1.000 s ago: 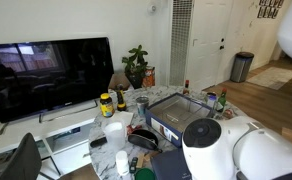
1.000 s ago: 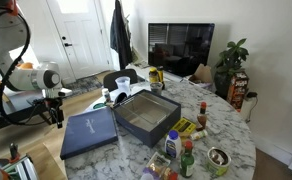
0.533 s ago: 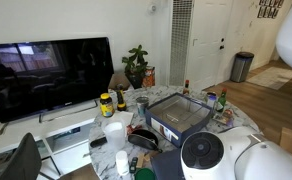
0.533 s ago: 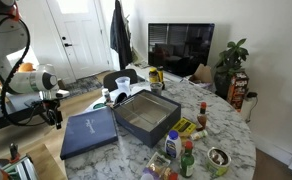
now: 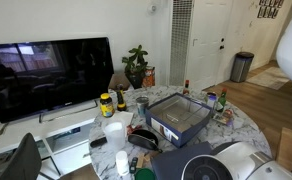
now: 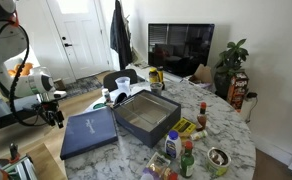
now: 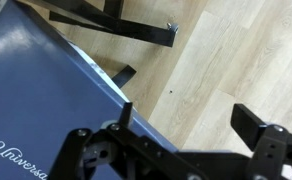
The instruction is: Place the clear box in the blue box the cover it
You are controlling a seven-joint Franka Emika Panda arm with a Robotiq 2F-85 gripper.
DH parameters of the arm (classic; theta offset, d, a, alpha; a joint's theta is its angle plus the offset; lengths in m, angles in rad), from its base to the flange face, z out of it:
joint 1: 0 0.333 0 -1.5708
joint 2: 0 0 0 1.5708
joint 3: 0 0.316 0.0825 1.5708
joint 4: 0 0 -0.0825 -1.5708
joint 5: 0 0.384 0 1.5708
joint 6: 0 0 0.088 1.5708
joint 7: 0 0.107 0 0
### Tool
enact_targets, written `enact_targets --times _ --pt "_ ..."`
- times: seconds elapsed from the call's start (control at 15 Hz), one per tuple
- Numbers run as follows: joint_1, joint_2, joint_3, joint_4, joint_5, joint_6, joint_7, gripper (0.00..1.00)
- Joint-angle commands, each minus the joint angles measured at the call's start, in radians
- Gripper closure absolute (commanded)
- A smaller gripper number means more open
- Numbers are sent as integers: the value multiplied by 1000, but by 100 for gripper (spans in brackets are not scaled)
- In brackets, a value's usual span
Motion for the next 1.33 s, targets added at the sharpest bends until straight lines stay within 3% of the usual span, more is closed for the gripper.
enact_targets --times 0.0,0.4,0.67,0.93,1.27 --pt "126 59 -90 64 -117 -3 66 0" --pt "299 129 -224 159 -314 -59 151 0" --pt "377 173 -293 206 -435 -89 230 0" --pt "405 215 -319 245 -555 -117 307 0" --pt "395 260 -299 290 -674 -187 390 0"
